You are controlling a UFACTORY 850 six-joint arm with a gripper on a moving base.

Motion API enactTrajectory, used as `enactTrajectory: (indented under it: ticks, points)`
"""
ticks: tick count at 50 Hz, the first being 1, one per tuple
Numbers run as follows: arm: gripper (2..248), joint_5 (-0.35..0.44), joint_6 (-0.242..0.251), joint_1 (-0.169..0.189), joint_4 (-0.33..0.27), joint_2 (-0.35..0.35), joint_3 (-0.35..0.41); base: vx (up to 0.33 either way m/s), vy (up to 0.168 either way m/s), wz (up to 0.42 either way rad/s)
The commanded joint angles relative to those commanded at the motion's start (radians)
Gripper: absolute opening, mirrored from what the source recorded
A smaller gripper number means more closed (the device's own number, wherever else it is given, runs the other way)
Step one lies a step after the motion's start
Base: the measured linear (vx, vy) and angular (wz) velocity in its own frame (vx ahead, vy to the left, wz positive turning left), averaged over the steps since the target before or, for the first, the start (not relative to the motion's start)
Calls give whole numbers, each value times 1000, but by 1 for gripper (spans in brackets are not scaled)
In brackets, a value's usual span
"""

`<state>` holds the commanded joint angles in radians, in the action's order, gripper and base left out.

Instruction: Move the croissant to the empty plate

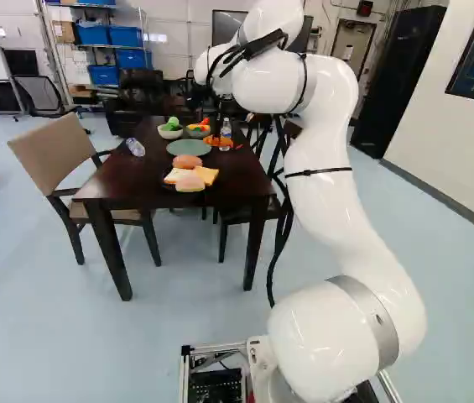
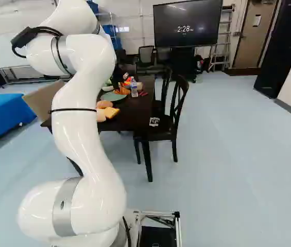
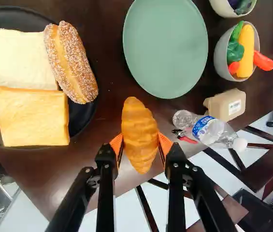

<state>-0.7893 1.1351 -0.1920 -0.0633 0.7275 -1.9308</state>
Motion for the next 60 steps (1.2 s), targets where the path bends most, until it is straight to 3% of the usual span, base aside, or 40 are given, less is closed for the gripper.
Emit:
enactTrajectory:
  ticks: [60]
  points:
    - [115, 0, 0, 0, 0, 0, 0, 56, 32, -8]
